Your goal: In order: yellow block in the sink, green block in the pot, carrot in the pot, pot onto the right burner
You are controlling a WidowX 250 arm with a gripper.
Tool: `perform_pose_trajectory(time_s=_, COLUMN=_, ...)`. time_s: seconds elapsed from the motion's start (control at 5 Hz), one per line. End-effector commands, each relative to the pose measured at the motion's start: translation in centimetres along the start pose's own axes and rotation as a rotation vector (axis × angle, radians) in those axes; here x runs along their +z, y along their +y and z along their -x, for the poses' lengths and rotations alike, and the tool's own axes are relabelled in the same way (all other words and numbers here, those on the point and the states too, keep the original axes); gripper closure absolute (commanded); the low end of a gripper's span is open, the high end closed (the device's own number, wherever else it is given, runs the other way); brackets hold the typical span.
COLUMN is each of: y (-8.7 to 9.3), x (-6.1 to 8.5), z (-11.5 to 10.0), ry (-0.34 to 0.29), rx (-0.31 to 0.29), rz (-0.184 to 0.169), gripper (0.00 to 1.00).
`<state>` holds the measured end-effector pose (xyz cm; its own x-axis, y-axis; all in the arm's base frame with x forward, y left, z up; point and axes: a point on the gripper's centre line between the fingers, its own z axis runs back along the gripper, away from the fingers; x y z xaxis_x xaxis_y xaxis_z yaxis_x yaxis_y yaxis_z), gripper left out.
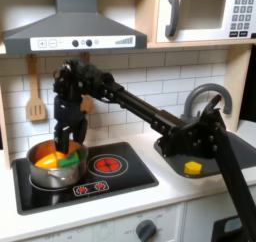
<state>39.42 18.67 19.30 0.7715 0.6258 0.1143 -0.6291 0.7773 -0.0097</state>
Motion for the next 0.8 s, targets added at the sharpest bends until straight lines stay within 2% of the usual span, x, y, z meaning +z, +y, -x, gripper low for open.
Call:
perform_pose_trajectory(time_s=0.0, y=-1.32, x=-0.45, z=1.85, ry=0.023, rx=-0.109, rz=0.018, gripper=0.0)
perform_pose_trajectory(time_s=0.2, y=-1.67, x=-0.9, z=2.56, ry=0.034, rx=-0.138, rz=0.025, gripper=0.0)
perform_pose_trajectory(time_s=0.4, y=-1.8, x=-0.66, z=2.61, ry=0.033, rx=-0.144, rz=0.03, gripper=0.0)
perform_pose_trajectory(time_s=0.6, y=-1.32, x=-1.26, z=2.49, ry=0.04, rx=-0.135, rz=0.019, gripper=0.0)
